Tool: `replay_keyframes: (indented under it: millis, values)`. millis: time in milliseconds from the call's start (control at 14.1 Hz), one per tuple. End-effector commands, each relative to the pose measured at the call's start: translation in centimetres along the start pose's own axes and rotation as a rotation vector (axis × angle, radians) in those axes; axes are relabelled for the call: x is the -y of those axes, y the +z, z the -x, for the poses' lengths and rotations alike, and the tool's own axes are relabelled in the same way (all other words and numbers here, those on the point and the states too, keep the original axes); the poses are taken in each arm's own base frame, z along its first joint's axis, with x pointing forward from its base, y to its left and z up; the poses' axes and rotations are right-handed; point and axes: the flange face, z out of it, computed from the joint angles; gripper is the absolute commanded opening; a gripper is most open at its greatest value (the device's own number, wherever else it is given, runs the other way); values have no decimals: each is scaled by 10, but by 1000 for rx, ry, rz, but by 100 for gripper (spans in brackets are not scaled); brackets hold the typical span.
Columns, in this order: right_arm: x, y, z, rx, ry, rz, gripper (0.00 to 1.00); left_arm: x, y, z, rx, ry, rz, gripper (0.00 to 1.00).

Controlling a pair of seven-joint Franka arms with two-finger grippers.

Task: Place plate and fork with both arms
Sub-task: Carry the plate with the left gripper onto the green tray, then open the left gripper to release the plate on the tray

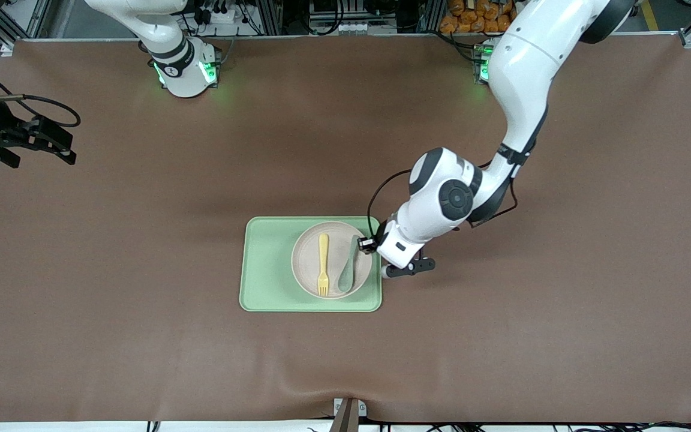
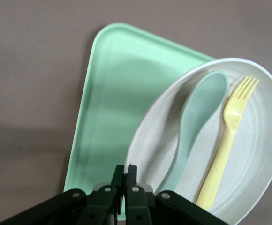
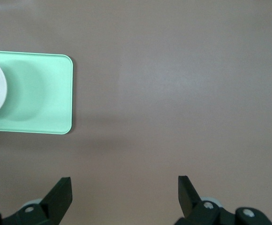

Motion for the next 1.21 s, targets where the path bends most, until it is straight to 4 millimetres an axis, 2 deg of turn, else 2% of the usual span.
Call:
replay_keyframes:
  millis: [0, 213, 498, 569, 640, 711, 782, 924, 996, 1138]
  values:
    - [-3, -3, 7, -10, -2, -9, 100, 1, 16, -15, -14, 4, -9, 0]
    - [-3, -3, 7, -10, -3, -9, 100, 3, 36, -13, -2, 11, -14, 0]
    - [-3, -2, 7, -7, -3, -10, 100, 11, 51, -10, 11, 27, -37, 0]
    - [-3, -3, 8, -7, -3, -9, 100, 12, 53, -10, 12, 27, -40, 3]
    - [-3, -2, 7, -5, -3, -10, 100, 12, 53, -10, 13, 28, -40, 13]
    - [-3, -2, 7, -5, -3, -10, 100, 13, 53, -11, 12, 27, -40, 58]
    - [-3, -3, 8, -7, -3, -9, 100, 12, 51, -11, 7, 33, -42, 100]
    - [-1, -2, 7, -5, -8, -10, 100, 8, 32, -17, -28, 66, -64, 100]
    - [-2, -1, 6, -5, -6, -10, 100, 13, 12, -25, -56, 100, -119, 100]
    - [-6, 6, 3, 10, 1, -11, 100, 14, -55, -33, -65, 158, -257, 100]
